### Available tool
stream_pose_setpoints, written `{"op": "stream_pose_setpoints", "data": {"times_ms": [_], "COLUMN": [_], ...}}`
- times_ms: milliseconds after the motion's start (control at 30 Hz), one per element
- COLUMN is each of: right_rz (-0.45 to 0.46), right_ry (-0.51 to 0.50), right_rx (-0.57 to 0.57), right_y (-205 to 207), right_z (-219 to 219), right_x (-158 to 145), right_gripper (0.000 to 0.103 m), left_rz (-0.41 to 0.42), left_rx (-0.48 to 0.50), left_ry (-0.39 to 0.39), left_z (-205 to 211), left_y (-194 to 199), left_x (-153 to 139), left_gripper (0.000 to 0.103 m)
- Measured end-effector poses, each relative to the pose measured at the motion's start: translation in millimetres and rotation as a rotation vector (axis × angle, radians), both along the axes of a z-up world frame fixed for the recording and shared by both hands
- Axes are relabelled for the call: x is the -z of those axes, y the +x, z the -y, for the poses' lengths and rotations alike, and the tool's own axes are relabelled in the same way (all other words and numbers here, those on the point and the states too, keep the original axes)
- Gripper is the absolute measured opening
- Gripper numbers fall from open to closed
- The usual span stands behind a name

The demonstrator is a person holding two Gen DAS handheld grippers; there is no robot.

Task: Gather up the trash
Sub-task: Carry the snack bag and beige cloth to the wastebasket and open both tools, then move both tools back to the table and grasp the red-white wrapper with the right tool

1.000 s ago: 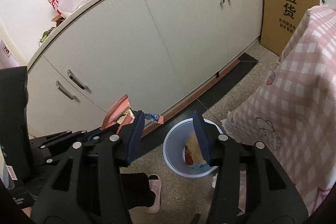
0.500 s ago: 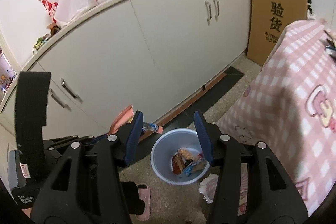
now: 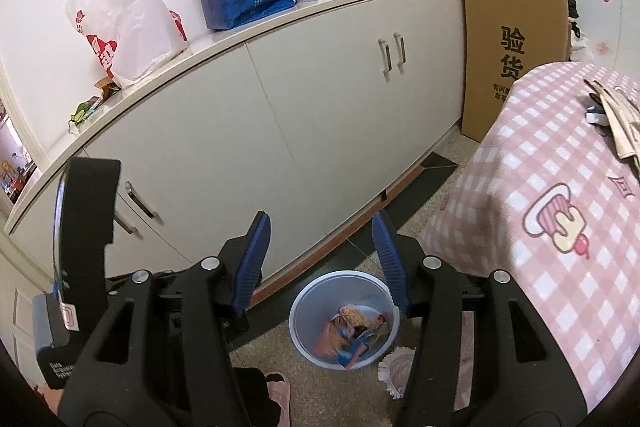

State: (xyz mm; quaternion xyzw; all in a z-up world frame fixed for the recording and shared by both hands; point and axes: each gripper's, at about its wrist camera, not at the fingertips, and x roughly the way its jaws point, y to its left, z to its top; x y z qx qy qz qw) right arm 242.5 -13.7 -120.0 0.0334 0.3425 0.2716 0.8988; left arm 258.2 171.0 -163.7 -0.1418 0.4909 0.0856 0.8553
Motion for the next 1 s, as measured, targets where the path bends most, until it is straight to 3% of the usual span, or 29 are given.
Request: {"op": "stream_pose_setpoints", "data": {"times_ms": [300, 633, 900, 1000], "right_rz": [0.053, 0.084, -0.012, -0.077], "right_ry": [0.021, 0.011, -0.128, -0.179], "right_rx": [0.044, 0.225, 0.443, 0.473], "right_y": [-20.8, -39.9, -34.9, -28.6], "right_z": [30.9, 135.1, 254.0, 288.1], "right_x": [-27.5, -49.7, -28.4, -15.4], "right_gripper": [0.055, 0.061, 0.065, 0.065], "left_rz": [0.097, 0.171, 0.168, 0.165], "left_rx": [0.022, 0.181, 0.33, 0.385], "left_ry": [0.024, 0.051, 0.086, 0.103], "left_z": [26.2, 118.4, 206.0, 233.6], "left_y": [-16.9, -11.8, 0.7, 7.1], "left_x": [-45.8, -82.8, -83.5, -81.3], "left_gripper": [0.054, 0.062, 0.067, 0.068]}}
